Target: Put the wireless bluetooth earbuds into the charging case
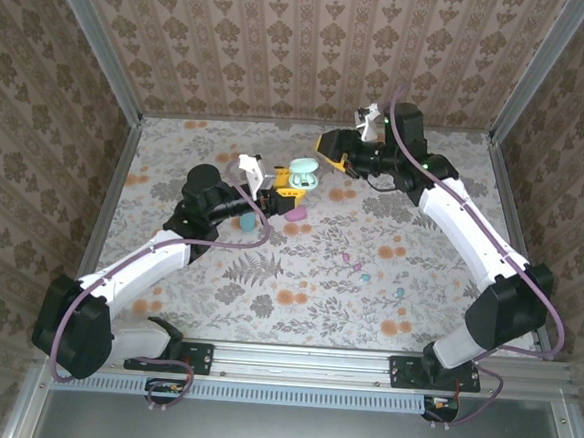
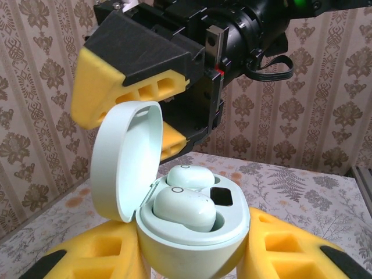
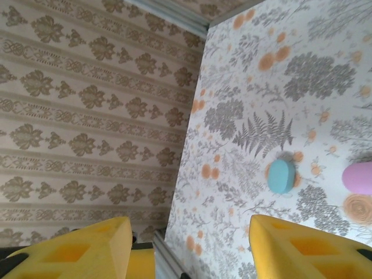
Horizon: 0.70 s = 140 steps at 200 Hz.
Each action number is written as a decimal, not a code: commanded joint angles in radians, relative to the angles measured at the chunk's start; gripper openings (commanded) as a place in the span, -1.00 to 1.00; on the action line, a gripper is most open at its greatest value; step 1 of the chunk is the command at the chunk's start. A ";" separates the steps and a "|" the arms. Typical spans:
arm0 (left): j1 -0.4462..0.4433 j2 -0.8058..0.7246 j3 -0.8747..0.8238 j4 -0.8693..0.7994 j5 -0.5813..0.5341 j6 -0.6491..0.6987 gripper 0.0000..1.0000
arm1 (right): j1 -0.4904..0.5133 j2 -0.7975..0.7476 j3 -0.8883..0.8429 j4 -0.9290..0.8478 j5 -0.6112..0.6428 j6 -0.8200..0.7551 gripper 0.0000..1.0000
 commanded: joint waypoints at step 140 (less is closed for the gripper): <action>-0.007 0.022 0.018 0.100 -0.084 -0.023 -0.38 | 0.015 -0.090 -0.159 0.219 -0.231 0.119 0.22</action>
